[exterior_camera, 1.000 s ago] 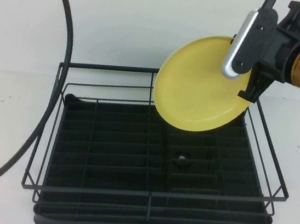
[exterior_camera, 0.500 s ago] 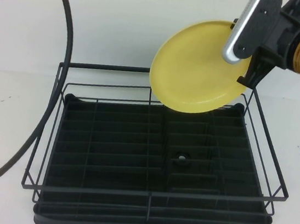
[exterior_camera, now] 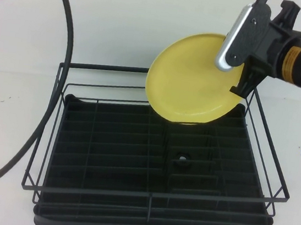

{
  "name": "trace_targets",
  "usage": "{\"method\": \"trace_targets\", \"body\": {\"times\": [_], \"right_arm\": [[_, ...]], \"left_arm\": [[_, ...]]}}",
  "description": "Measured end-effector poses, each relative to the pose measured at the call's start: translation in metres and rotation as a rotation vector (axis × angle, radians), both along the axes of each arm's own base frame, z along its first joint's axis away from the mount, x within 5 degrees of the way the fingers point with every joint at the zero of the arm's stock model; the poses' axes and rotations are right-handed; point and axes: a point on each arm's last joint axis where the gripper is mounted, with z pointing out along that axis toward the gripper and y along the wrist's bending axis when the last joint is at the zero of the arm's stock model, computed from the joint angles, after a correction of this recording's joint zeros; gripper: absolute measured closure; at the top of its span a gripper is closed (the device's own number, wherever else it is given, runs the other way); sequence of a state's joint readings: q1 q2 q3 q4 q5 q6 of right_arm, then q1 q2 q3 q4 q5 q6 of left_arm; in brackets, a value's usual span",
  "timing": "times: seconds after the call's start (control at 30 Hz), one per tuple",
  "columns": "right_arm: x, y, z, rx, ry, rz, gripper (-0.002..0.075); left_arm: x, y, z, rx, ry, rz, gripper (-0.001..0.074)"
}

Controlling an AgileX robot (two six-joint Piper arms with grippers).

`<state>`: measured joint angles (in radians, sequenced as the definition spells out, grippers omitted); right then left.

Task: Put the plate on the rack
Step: Place the plate on the rack

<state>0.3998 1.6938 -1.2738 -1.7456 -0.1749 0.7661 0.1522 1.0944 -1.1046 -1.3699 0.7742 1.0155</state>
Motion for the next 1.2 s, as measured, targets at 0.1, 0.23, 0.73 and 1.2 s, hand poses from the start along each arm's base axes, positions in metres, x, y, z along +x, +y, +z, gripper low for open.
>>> {"method": "trace_targets", "body": {"times": [0.1, 0.23, 0.73, 1.2], "right_arm": [[0.001, 0.001, -0.003, 0.01, 0.015, -0.003, 0.0711], [0.002, 0.004, -0.009, 0.025, 0.042, 0.02, 0.0712], [-0.001, 0.011, -0.013, 0.118, 0.128, 0.061, 0.0711], [-0.009, 0.003, -0.043, 0.087, 0.207, 0.004, 0.0705]], "left_arm": [[0.0, 0.0, 0.0, 0.003, 0.001, 0.0, 0.0734], [0.0, 0.0, 0.0, 0.005, 0.001, 0.0, 0.0734], [0.0, 0.0, -0.001, 0.008, 0.002, -0.001, 0.0734], [0.0, 0.0, 0.0, 0.007, 0.001, 0.0, 0.0734]]}}
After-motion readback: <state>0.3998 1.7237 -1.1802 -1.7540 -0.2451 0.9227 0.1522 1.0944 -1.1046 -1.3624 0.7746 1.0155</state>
